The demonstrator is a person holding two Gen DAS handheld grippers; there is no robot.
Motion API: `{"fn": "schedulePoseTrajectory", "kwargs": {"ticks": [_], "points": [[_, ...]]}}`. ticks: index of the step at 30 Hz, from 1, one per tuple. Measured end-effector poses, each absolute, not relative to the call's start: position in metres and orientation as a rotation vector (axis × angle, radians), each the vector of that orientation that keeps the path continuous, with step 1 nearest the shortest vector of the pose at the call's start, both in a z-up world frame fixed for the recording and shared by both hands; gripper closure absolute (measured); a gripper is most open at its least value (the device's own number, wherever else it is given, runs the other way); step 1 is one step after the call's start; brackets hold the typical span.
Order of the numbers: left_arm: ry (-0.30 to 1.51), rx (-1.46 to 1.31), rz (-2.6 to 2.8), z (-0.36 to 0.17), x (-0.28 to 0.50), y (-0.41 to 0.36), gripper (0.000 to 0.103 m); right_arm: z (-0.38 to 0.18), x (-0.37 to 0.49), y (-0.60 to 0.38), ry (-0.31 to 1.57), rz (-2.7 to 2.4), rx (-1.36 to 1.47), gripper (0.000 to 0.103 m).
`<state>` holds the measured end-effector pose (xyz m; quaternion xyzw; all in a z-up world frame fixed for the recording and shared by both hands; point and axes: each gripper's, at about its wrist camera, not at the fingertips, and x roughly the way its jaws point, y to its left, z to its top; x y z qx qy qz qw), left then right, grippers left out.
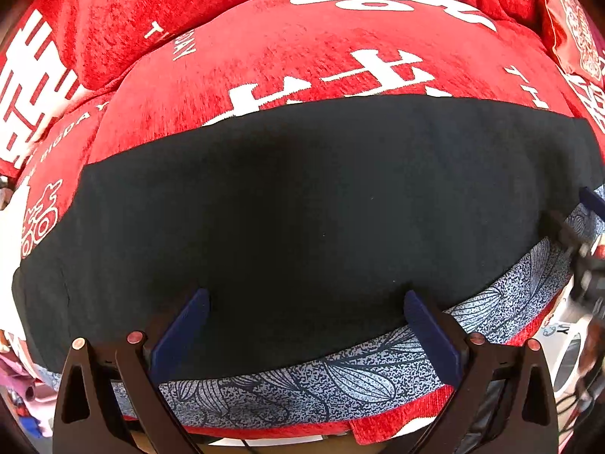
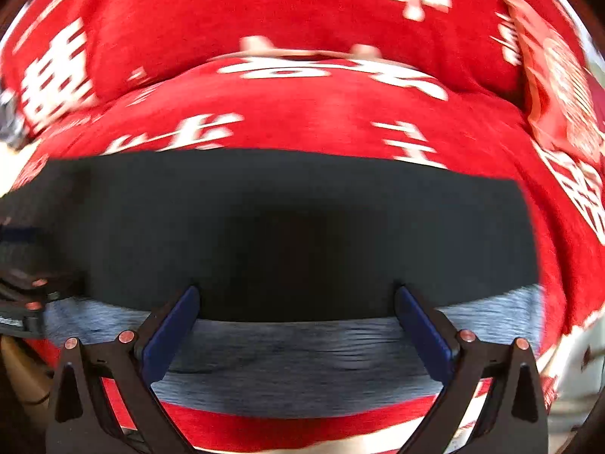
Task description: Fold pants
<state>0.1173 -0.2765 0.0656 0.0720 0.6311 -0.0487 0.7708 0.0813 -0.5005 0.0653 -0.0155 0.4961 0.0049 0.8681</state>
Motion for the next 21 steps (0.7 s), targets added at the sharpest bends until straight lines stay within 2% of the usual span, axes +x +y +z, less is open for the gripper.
{"fn": "schedulePoseTrajectory", "kwargs": {"ticks": [6,12,16,21], "points": [[1.348,0.167,-0.085,0.068,0.112,-0.281,0.0,0.075,0.059,-0.563,1.032,-0.201,0.117,0.0],[1.357,0.132,-0.164,0.075,0.099,-0.302,0.0,0.067,0.011,-0.572,1.035,-0.131,0.199,0.0],[1.365,0.209,-0.182,0.067,0.097,-0.334,0.0,0.05,-0.006,-0.576,1.011,-0.066,0.314,0.0],[1.383,0.178,-0.175,0.068,0.125,-0.359,0.0,0.041,-0.014,-0.58,0.945,0.037,0.422,0.0]]}}
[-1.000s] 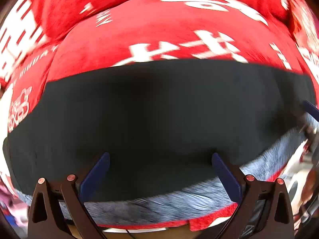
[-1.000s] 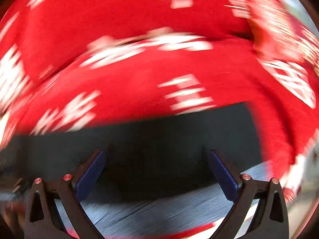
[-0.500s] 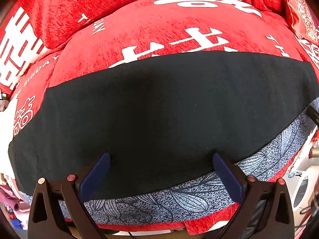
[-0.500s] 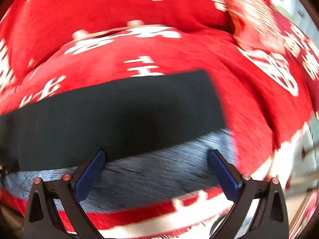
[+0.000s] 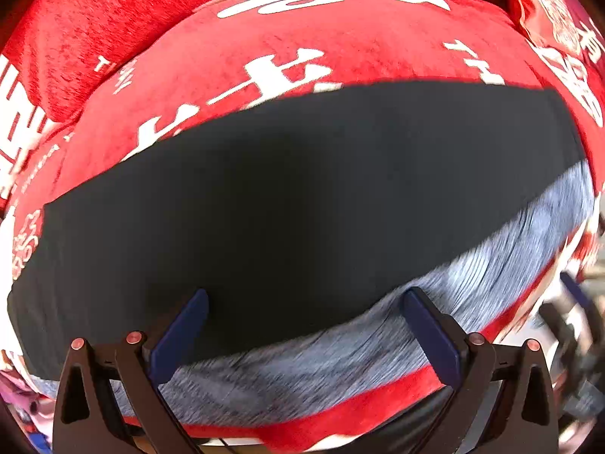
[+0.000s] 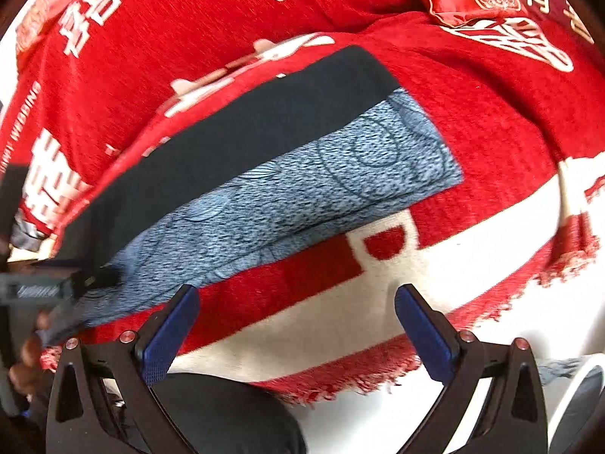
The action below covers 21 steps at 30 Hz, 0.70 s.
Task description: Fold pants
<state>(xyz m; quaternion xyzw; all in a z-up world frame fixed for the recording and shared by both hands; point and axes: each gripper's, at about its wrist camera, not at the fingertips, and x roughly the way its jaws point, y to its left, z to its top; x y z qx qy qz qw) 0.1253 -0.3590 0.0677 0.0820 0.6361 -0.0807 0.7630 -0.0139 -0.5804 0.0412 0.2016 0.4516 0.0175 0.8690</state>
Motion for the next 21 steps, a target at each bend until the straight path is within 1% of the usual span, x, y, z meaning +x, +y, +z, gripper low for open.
{"fn": "schedulePoseTrajectory", "kwargs": {"ticks": [4,6,8,13,15,17,19,21], "points": [[1.369,0.117,-0.131,0.079,0.153,-0.364,0.0,0.044,-0.018,-0.587,0.859,0.095,0.492,0.0],[1.353,0.074,-0.163,0.087,0.154,-0.364,0.0,0.047,-0.018,-0.587,0.83,0.121,0.508,0.0],[1.319,0.094,-0.14,0.091,0.154,-0.362,0.0,0.045,-0.014,-0.589,0.815,0.149,0.537,0.0],[1.366,0.079,-0.061,0.07,0.153,-0.342,0.0,0.046,0.007,-0.587,0.782,0.161,0.555,0.0],[1.328,0.092,-0.07,0.069,0.145,-0.343,0.0,0.048,0.018,-0.587,0.763,0.153,0.563,0.0],[1.34,0.116,-0.1,0.071,0.142,-0.347,0.0,0.049,0.027,-0.588,0.749,0.132,0.571,0.0],[1.361,0.068,-0.142,0.076,0.14,-0.341,0.0,0.05,0.033,-0.589,0.742,0.106,0.577,0.0],[1.318,-0.018,-0.124,0.088,0.136,-0.323,0.0,0.052,0.031,-0.586,0.752,0.076,0.561,0.0]]}}
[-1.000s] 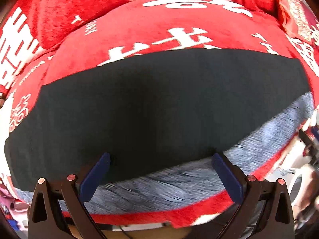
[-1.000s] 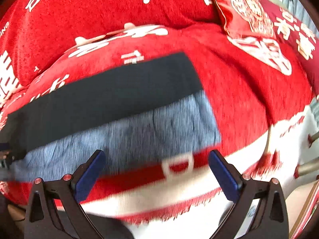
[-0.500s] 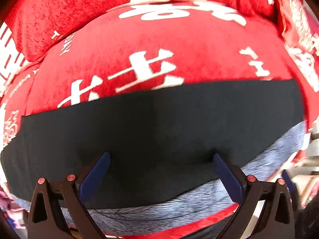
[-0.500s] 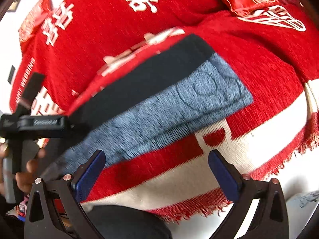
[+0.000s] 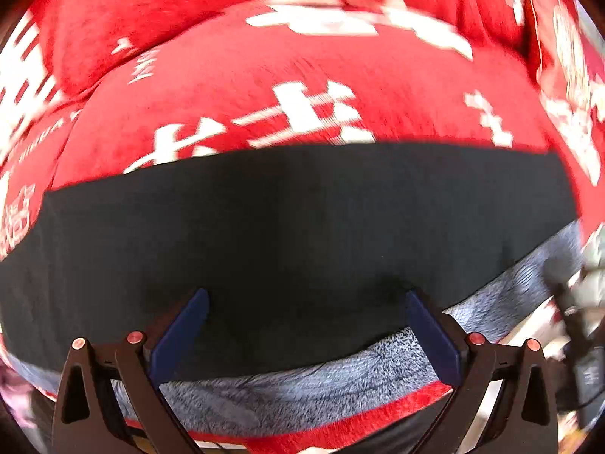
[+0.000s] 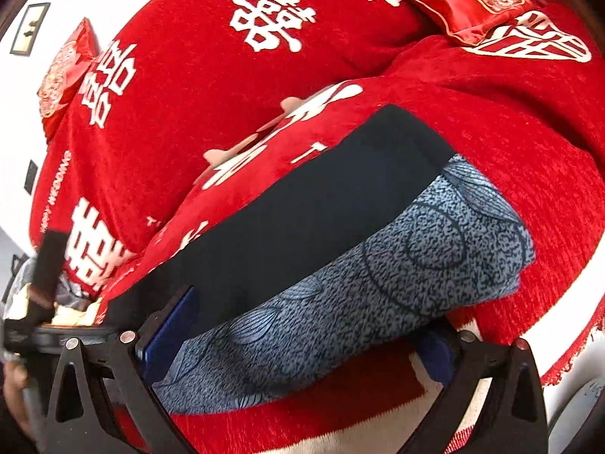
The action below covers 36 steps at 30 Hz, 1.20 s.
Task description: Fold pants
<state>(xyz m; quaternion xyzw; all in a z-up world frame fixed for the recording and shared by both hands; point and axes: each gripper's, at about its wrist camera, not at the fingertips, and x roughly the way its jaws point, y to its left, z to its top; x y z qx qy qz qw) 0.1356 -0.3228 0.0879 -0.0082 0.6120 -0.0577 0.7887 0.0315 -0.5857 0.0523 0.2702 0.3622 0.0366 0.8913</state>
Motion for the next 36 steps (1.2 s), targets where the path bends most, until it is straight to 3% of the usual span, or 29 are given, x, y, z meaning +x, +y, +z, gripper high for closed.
{"fn": "schedulePoseTrajectory", "kwargs": {"ticks": [4,8,9,10,11,14,18,24,36], "points": [[1.352,-0.069,-0.084,0.08,0.132,-0.309,0.0,0.048,0.025,-0.581,0.726,0.07,0.544,0.0],[1.33,0.079,-0.053,0.064,0.136,-0.328,0.0,0.055,0.045,-0.572,0.764,0.056,0.464,0.004],[1.336,0.065,-0.046,0.063,0.137,-0.328,0.0,0.059,0.052,-0.567,0.784,0.044,0.421,0.011],[1.34,0.054,-0.046,0.062,0.138,-0.326,0.0,0.06,0.056,-0.565,0.805,0.041,0.391,0.042],[1.343,0.051,-0.044,0.062,0.138,-0.326,0.0,0.062,0.06,-0.563,0.831,0.043,0.372,0.064],[1.309,0.1,-0.015,0.065,0.133,-0.337,0.0,0.071,0.062,-0.556,0.873,0.043,0.342,0.075],[1.286,0.151,-0.057,0.067,0.134,-0.34,0.0,0.101,0.057,-0.527,0.847,-0.014,0.17,0.078],[1.335,-0.135,-0.12,0.09,0.143,-0.268,0.0,0.148,0.047,-0.462,0.741,-0.05,-0.146,0.078],[1.306,-0.381,-0.063,0.099,0.129,-0.12,0.0,0.139,0.016,-0.313,0.656,0.121,-0.603,0.079]]}}
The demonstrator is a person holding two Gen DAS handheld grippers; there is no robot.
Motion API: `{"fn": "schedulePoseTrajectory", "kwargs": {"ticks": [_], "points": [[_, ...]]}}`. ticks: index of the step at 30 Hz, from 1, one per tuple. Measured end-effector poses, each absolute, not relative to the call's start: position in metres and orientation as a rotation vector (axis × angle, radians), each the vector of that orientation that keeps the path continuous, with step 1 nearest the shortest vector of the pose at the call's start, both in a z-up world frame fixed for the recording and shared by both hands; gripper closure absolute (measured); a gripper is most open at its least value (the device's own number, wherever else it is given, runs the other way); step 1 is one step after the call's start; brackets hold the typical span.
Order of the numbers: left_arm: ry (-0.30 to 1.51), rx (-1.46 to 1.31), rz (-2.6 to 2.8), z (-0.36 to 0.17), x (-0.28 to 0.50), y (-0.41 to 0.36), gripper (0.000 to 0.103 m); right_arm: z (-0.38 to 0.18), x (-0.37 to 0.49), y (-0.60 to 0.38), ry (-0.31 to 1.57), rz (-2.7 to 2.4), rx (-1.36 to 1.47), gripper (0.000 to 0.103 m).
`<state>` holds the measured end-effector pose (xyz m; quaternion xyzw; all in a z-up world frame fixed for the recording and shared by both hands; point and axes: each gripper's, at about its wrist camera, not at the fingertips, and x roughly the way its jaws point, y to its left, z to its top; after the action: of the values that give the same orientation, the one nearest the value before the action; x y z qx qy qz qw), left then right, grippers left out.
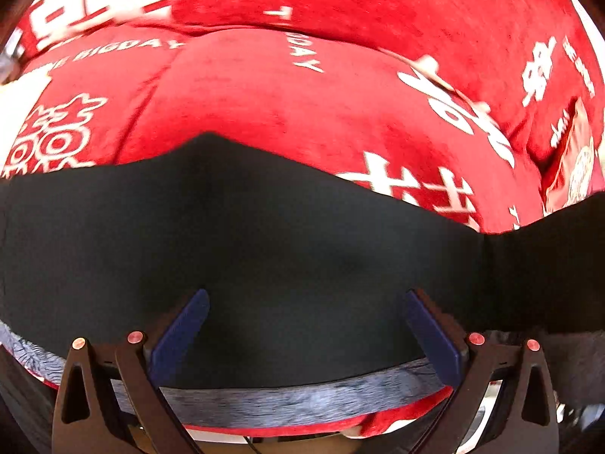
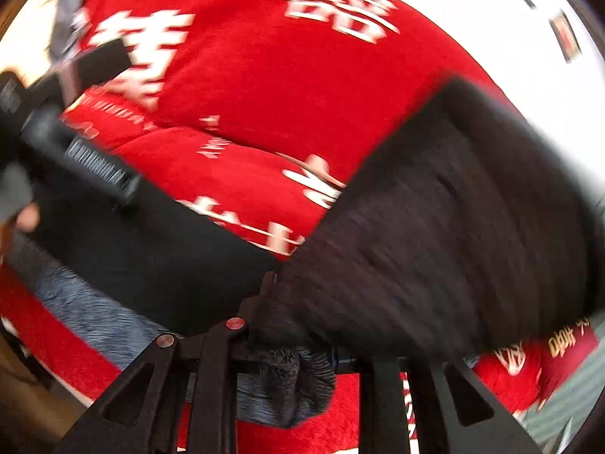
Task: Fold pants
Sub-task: 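Fold the lifted pants end over toward the left gripper and release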
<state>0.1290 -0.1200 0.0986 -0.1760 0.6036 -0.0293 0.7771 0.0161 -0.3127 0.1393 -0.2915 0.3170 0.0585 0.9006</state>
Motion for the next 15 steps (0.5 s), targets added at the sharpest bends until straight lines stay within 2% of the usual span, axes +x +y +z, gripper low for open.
{"fn": "schedulePoseTrajectory", "kwargs": {"ticks": [9,12,15], "points": [[1.338,-0.482,0.029,0.076,0.111,-0.055,0.0,0.048,0.009,-0.239,0.74,0.159,-0.96,0.079],[1.317,-0.512,0.051,0.081,0.109,-0.041,0.0,0.042,0.005,-0.234,0.717,0.139,-1.019,0.079],[1.302,-0.502,0.031,0.088,0.11,-0.045,0.0,0.05,0.012,-0.235,0.736,0.122,-0.958,0.079]]}}
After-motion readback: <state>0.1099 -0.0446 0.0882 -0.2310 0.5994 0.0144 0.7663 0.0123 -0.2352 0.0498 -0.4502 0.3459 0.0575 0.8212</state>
